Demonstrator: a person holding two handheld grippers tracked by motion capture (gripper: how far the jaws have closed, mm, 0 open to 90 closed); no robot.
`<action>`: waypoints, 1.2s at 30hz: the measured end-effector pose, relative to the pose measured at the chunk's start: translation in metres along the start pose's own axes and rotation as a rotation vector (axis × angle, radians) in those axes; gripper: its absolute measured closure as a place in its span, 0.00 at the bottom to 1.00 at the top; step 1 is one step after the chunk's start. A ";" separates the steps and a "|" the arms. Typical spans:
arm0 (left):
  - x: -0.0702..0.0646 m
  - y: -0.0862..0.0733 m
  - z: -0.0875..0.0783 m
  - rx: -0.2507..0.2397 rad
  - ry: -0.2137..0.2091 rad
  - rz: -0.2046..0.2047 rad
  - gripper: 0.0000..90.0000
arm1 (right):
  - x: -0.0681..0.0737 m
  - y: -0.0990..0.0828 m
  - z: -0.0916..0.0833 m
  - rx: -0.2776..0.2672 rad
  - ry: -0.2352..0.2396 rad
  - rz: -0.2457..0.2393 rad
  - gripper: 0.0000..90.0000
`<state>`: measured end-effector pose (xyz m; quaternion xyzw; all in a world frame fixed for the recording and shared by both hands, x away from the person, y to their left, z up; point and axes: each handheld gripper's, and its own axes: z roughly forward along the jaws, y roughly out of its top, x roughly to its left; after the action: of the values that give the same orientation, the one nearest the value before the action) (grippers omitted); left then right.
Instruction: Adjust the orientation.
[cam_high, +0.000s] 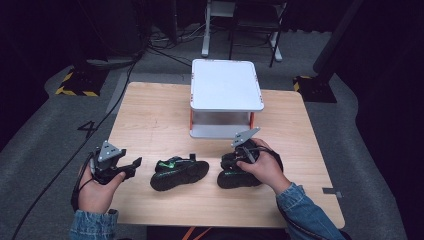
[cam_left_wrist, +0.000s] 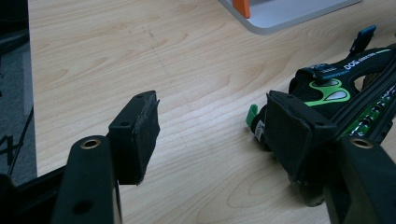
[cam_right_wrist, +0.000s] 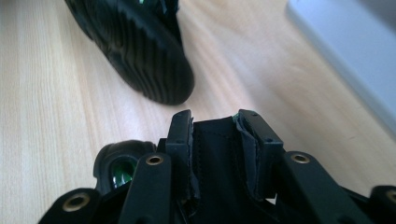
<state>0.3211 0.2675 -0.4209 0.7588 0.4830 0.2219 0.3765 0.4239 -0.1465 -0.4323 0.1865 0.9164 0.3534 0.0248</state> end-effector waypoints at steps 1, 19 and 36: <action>0.000 0.000 0.000 -0.002 0.003 -0.002 0.40 | -0.002 0.001 -0.003 -0.014 -0.009 -0.001 0.76; 0.002 0.003 0.000 -0.012 -0.003 0.001 0.40 | 0.034 0.007 -0.026 -0.036 0.008 -0.087 0.73; -0.002 0.021 0.026 -0.006 -0.056 0.030 0.40 | 0.059 -0.031 -0.027 0.013 0.036 -0.033 0.68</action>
<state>0.3504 0.2513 -0.4205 0.7708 0.4602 0.2074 0.3886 0.3543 -0.1633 -0.4273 0.1651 0.9219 0.3503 0.0130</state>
